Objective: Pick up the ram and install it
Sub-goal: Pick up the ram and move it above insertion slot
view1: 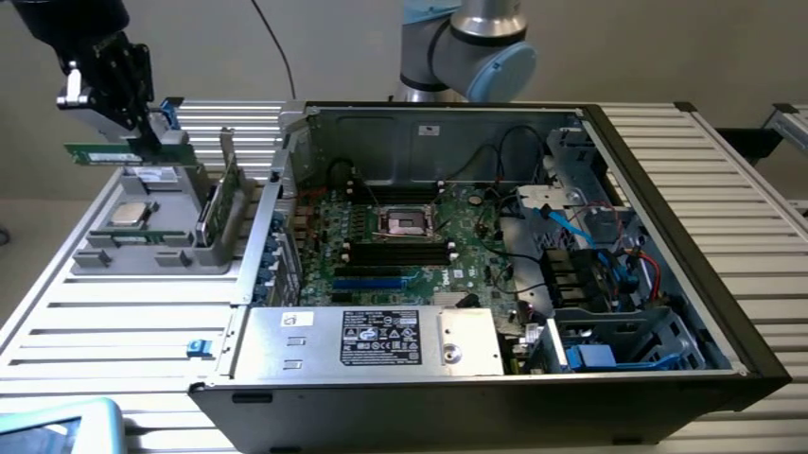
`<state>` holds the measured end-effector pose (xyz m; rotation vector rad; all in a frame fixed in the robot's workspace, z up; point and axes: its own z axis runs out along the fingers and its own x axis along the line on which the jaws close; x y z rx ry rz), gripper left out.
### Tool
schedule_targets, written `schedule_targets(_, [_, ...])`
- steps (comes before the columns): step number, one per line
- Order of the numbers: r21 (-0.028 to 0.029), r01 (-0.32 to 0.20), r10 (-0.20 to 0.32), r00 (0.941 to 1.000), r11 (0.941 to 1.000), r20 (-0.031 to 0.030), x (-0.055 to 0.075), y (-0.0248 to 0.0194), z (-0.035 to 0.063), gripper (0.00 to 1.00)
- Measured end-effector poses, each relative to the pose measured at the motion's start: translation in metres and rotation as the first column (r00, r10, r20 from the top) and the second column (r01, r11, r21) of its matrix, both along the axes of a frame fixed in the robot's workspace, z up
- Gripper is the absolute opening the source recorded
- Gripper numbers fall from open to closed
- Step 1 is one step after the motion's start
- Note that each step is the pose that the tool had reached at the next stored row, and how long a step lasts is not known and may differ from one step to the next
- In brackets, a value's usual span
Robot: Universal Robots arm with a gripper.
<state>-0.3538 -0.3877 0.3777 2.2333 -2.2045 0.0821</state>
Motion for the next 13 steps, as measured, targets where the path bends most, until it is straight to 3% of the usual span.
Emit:
schedule_targets(7, [0.0,0.0,0.0,1.0,1.0,-0.0001,0.023,0.0,0.0185,0.14])
schedule_targets(13, [-0.0001,0.0,0.0,1.0,1.0,-0.0001,0.048,0.0,0.0287,0.14])
